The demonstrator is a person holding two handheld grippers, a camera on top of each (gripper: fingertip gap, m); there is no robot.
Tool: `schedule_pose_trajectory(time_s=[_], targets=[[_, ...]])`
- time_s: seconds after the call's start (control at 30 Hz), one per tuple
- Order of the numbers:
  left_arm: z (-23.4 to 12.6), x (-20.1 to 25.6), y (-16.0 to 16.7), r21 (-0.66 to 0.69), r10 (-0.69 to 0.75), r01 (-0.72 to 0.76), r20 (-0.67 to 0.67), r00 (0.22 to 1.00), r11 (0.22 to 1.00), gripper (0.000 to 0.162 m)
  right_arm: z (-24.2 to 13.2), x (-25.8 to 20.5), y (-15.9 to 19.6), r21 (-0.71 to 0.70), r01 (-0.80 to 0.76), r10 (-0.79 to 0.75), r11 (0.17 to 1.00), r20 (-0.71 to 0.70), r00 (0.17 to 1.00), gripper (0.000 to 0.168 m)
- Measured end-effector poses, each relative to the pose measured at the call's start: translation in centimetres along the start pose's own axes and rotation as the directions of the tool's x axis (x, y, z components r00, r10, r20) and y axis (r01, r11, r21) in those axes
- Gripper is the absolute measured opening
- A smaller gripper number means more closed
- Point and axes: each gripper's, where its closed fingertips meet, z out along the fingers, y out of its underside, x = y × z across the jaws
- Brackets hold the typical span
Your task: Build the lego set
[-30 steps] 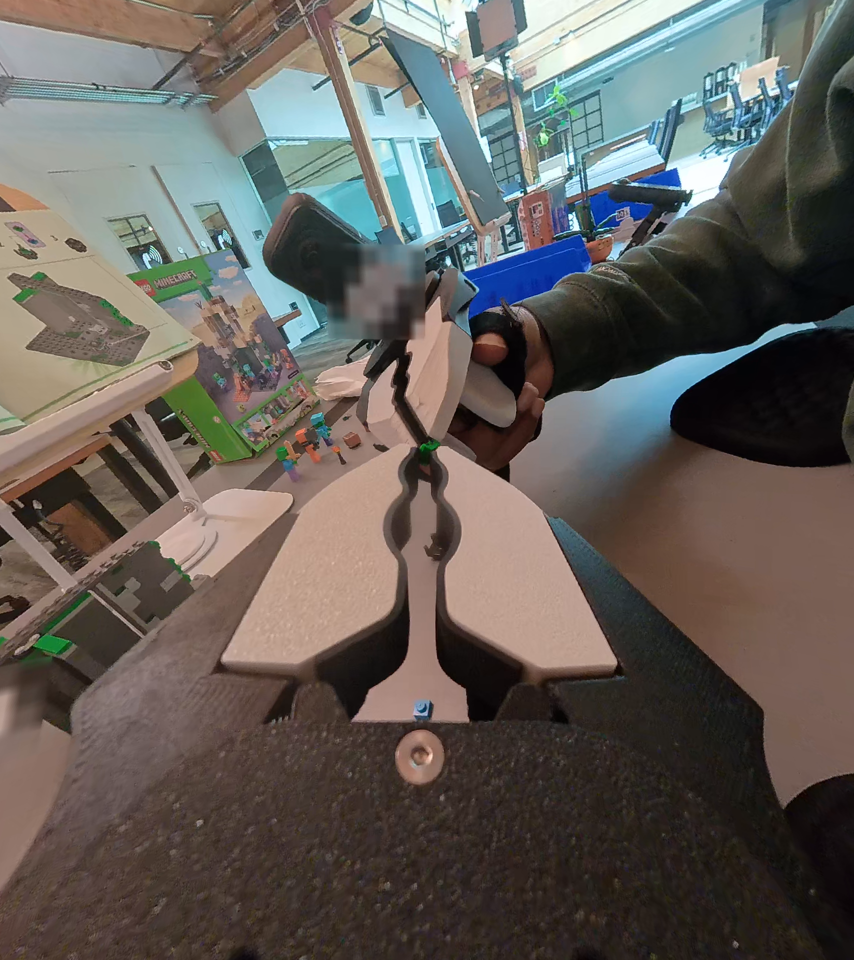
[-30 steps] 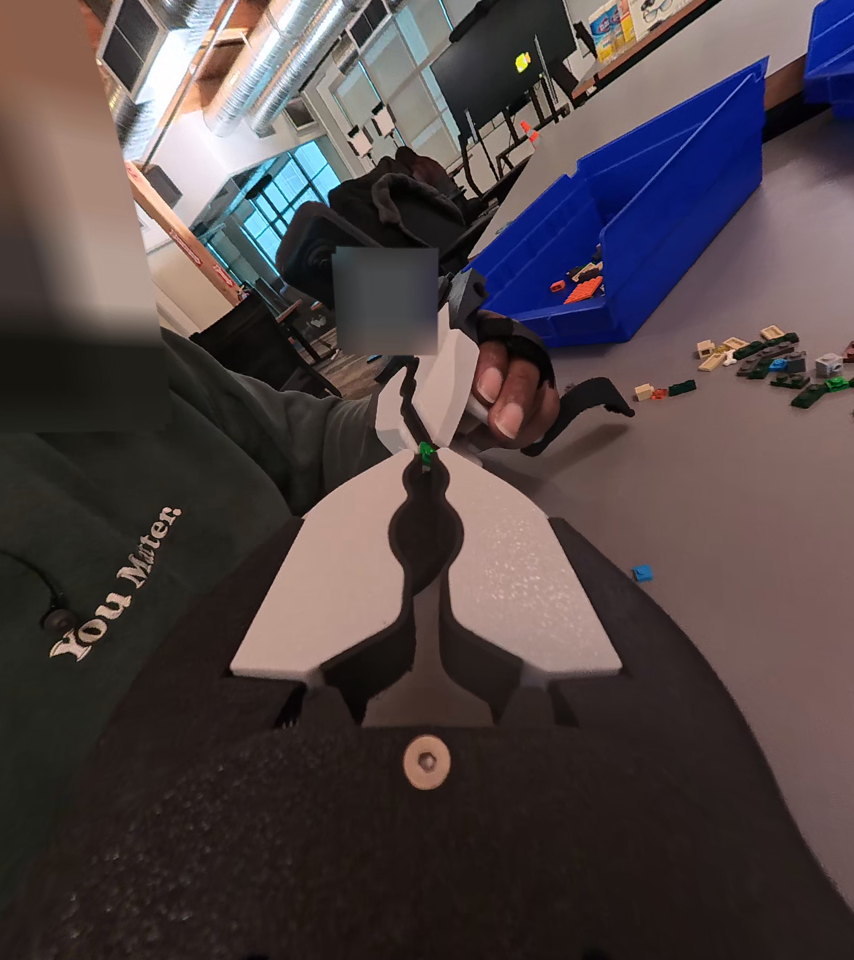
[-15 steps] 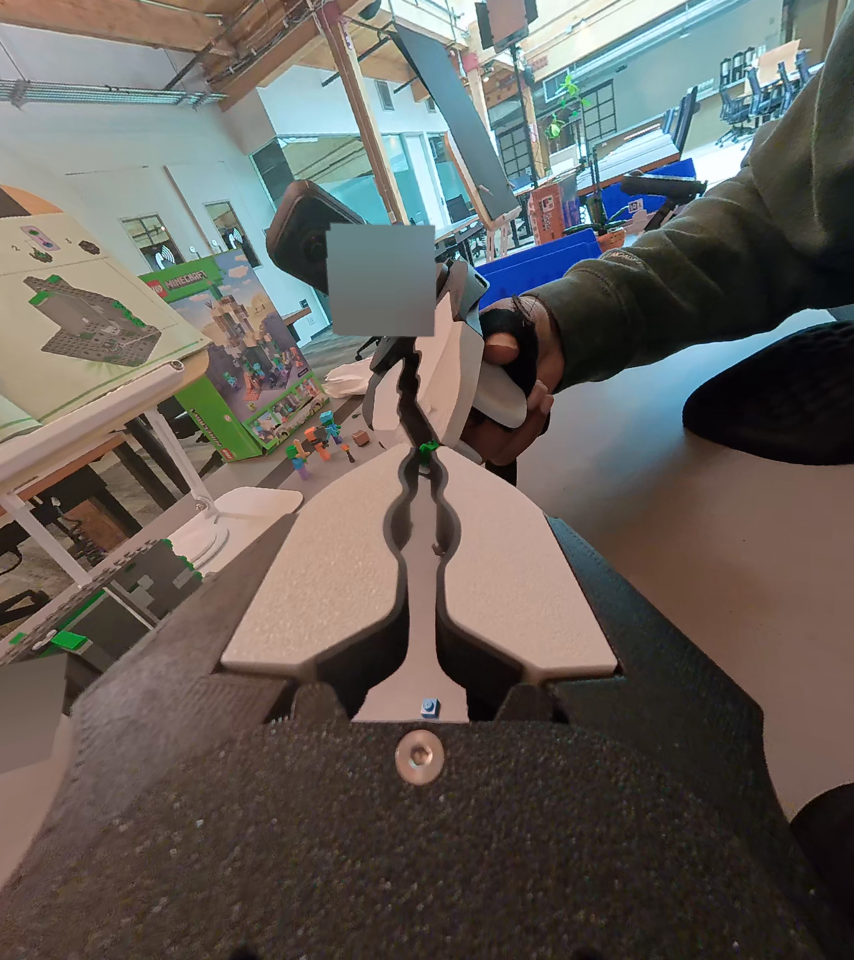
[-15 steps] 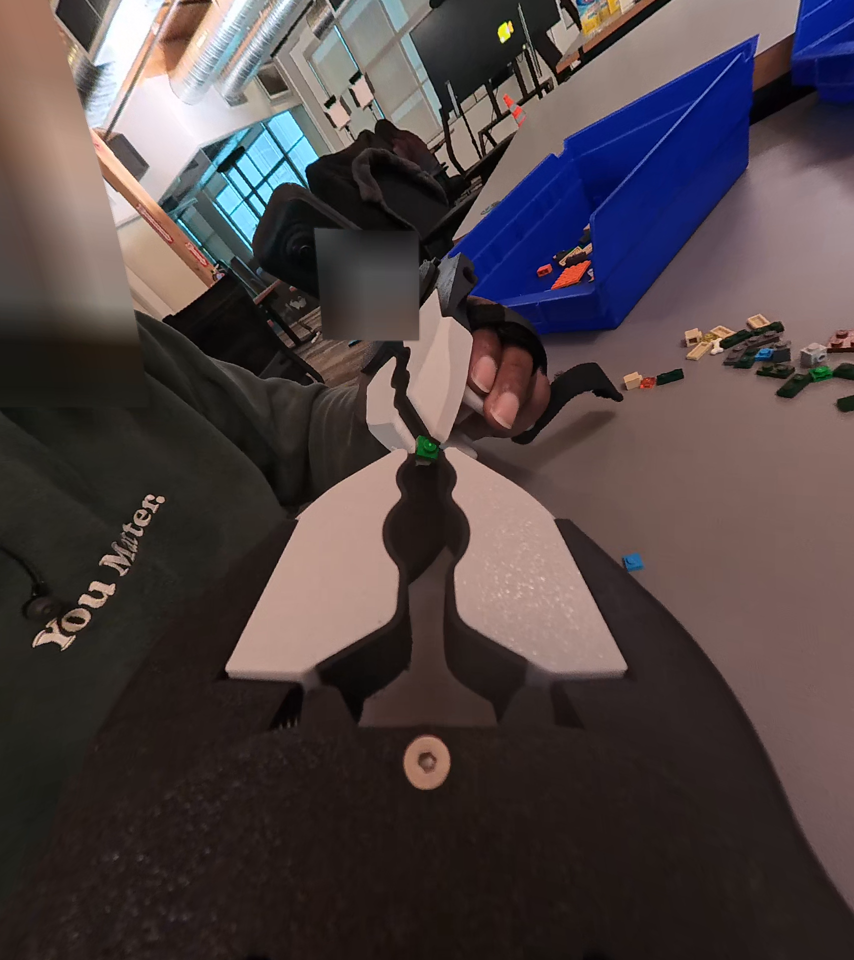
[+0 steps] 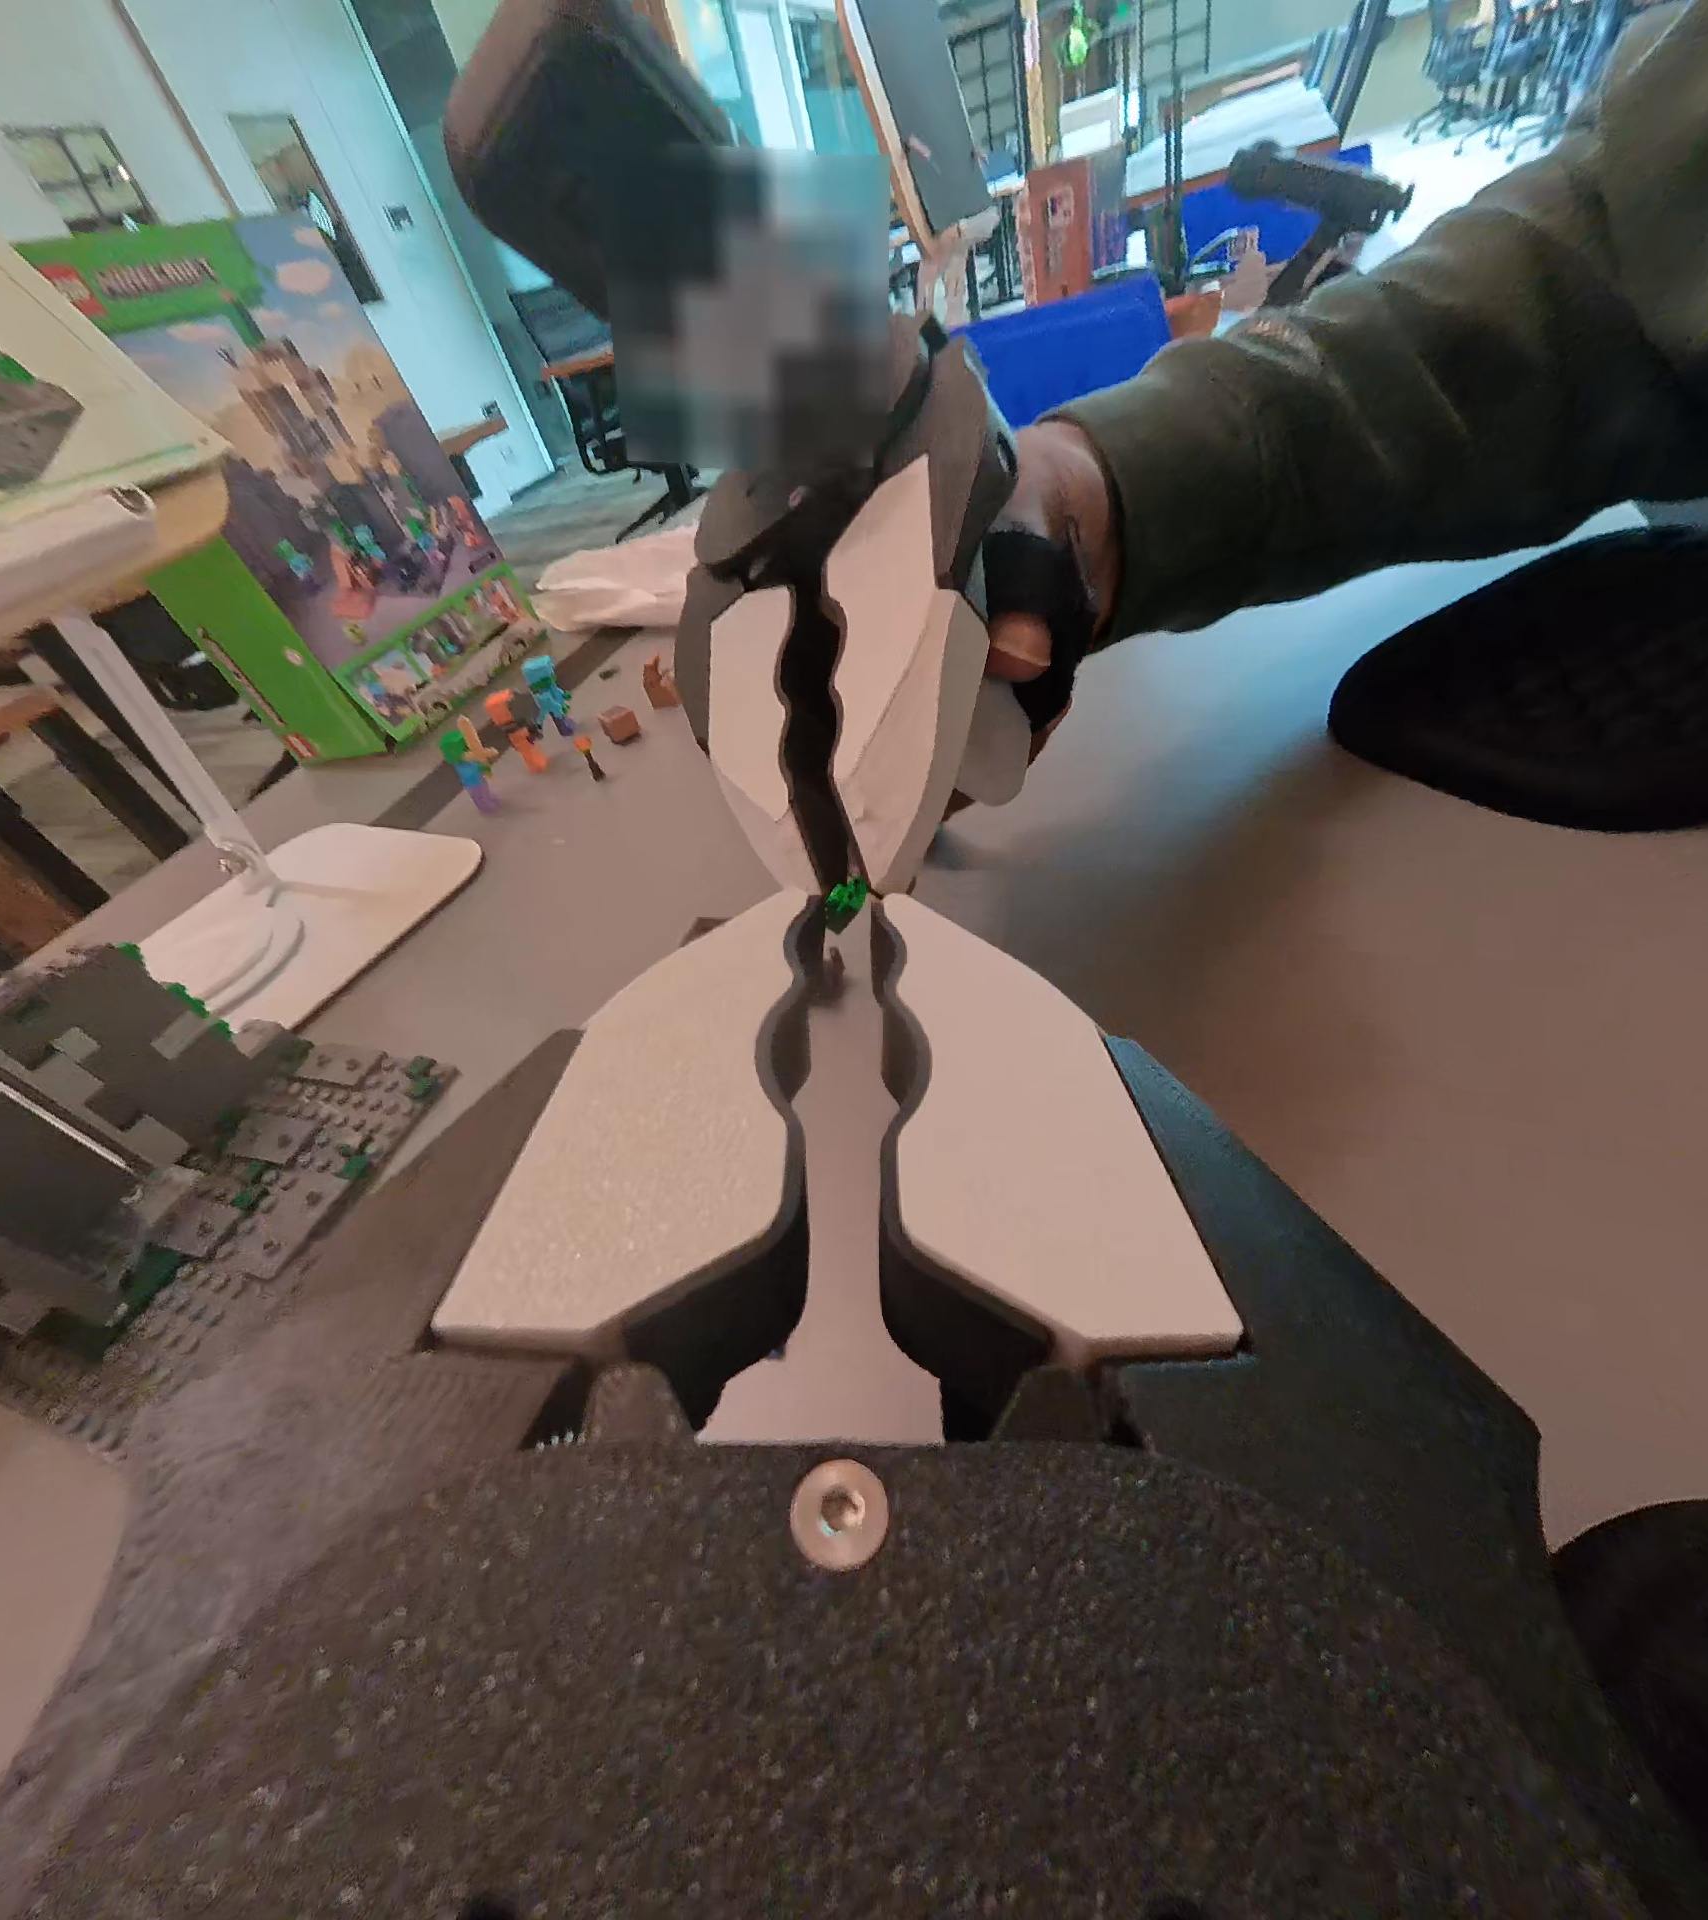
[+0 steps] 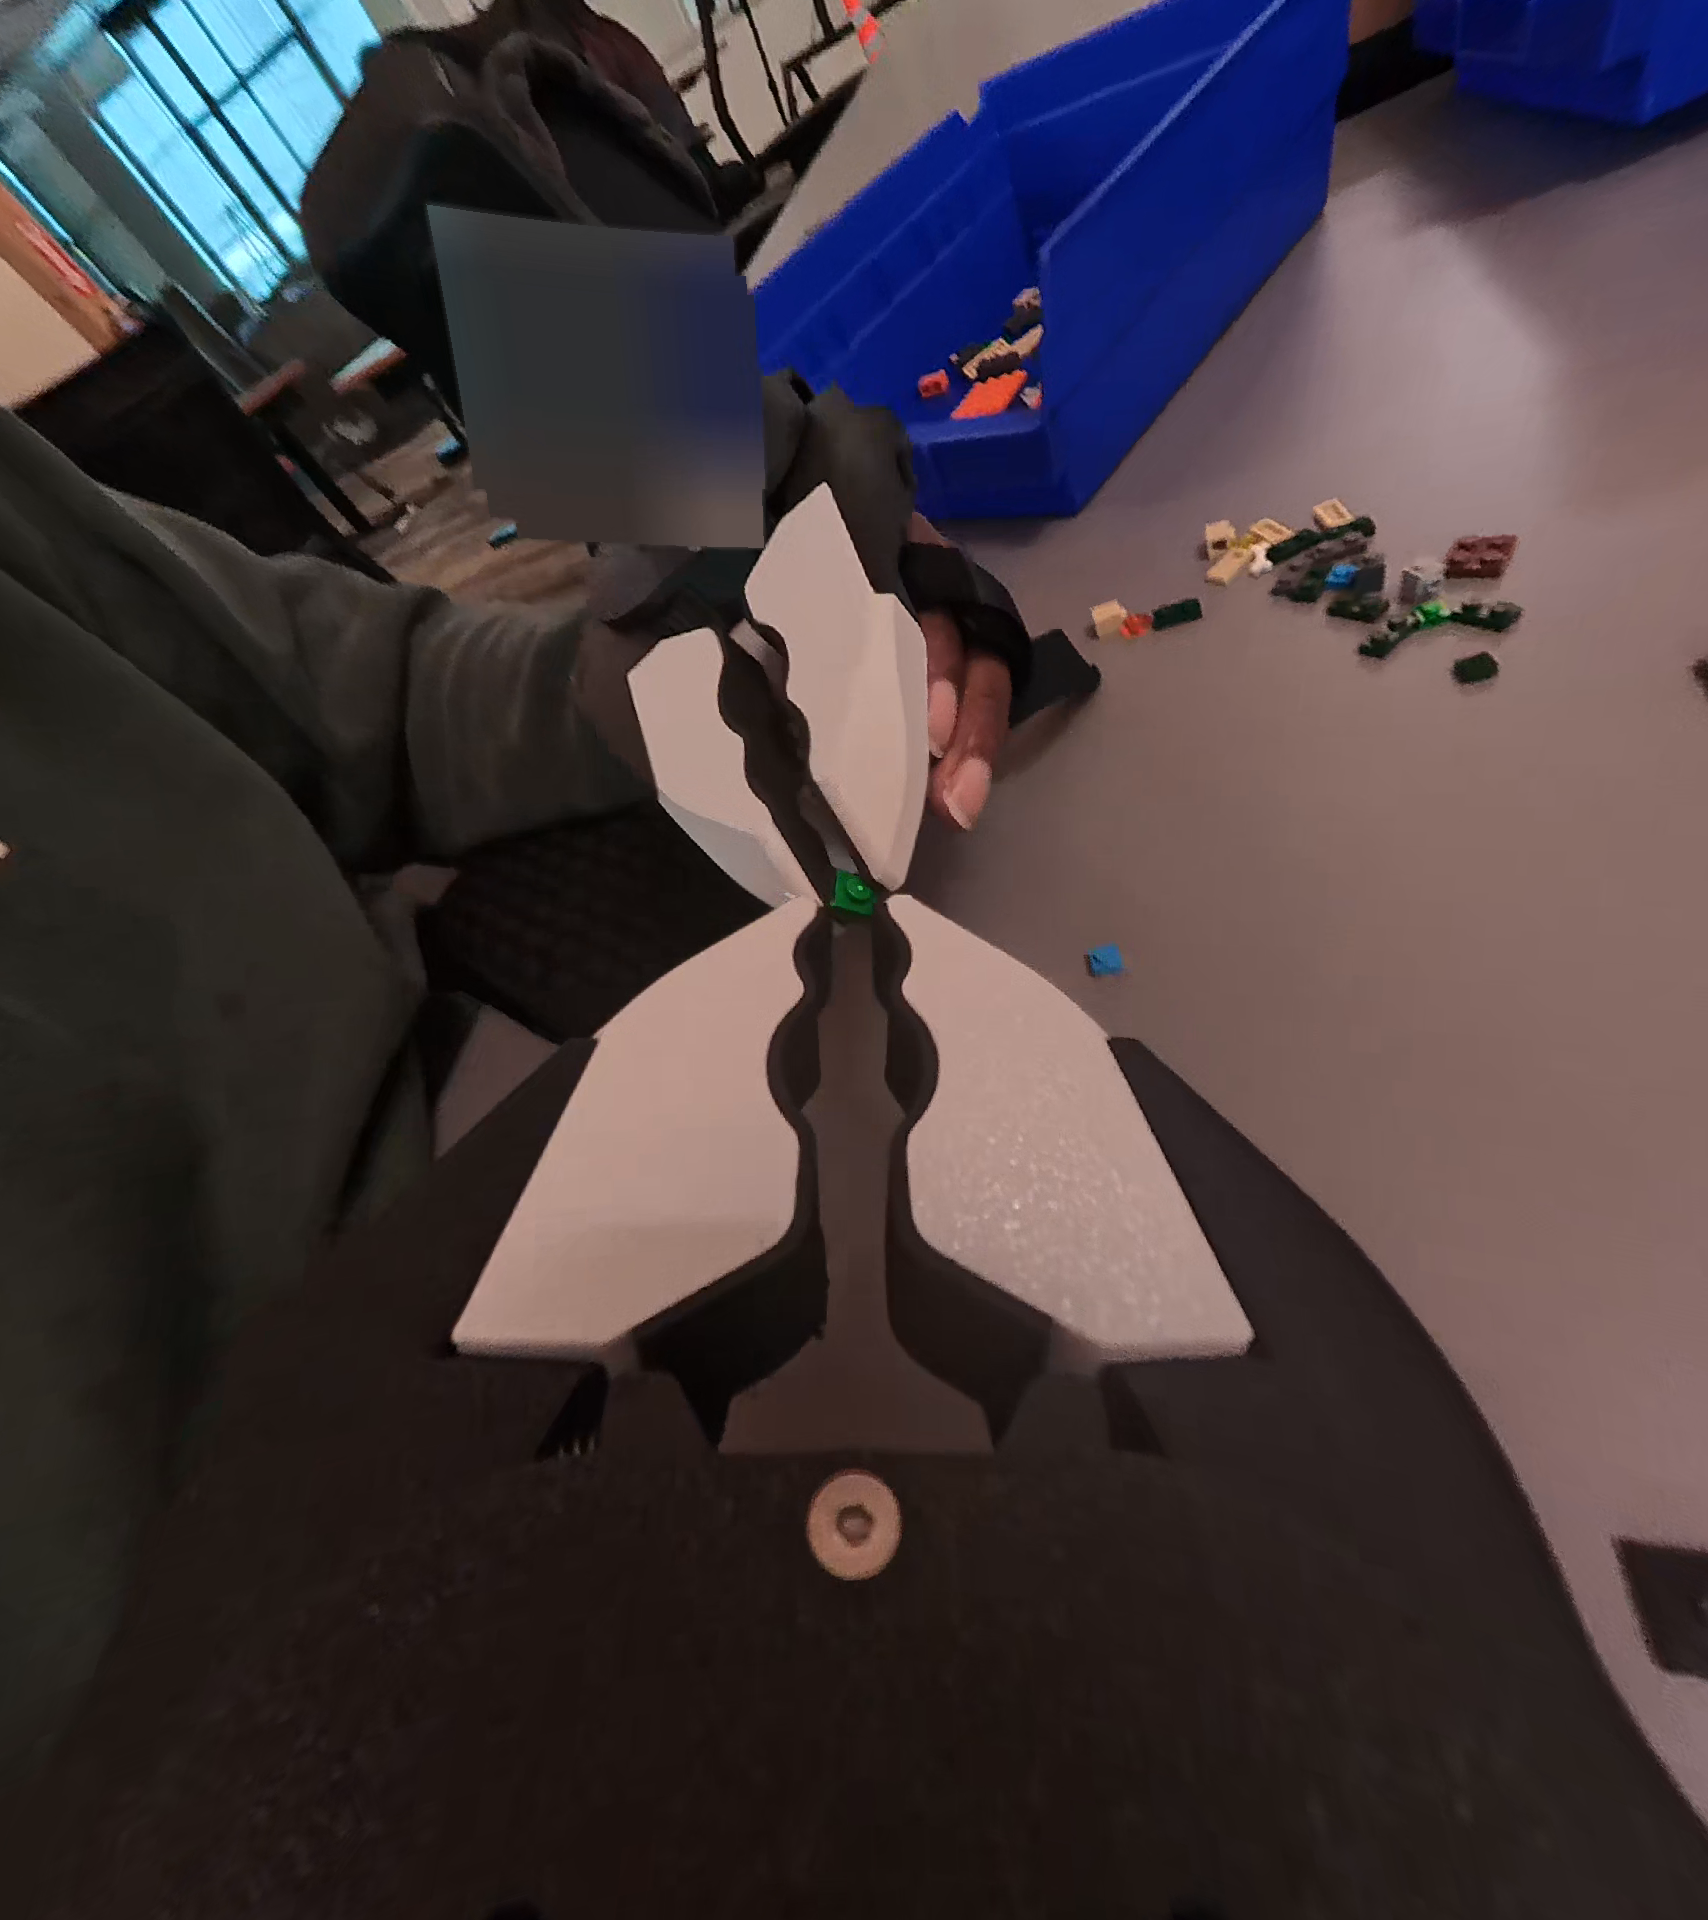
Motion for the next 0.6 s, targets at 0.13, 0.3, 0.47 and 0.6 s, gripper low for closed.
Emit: schedule_pose_trajectory(time_s=[0.13,0.3,0.47,0.6], targets=[[0.7,0.2,1.4,-0.080,-0.022,0.022,-0.001,1.000,0.997,0.011,-0.3,0.6,0.9,-0.010,0.011,-0.011,1.000,-0.043,0.999,0.007],[1.5,0.3,3.6,-0.264,0.002,0.009,0.042,0.999,0.965,0.009,-0.9,2.0,1.3,-0.004,0.034,-0.034,0.999,-0.121,0.992,0.007],[1.0,-1.3,6.1,-0.422,0.033,0.025,0.130,0.991,0.906,0.012,-1.2,4.1,1.8,-0.044,0.084,-0.091,0.996,-0.226,0.970,0.007],[-0.6,-2.8,7.5,-0.490,0.018,0.074,0.181,0.983,0.868,0.019,-0.7,5.1,2.0,-0.099,0.128,-0.150,0.987,-0.272,0.950,0.007]])
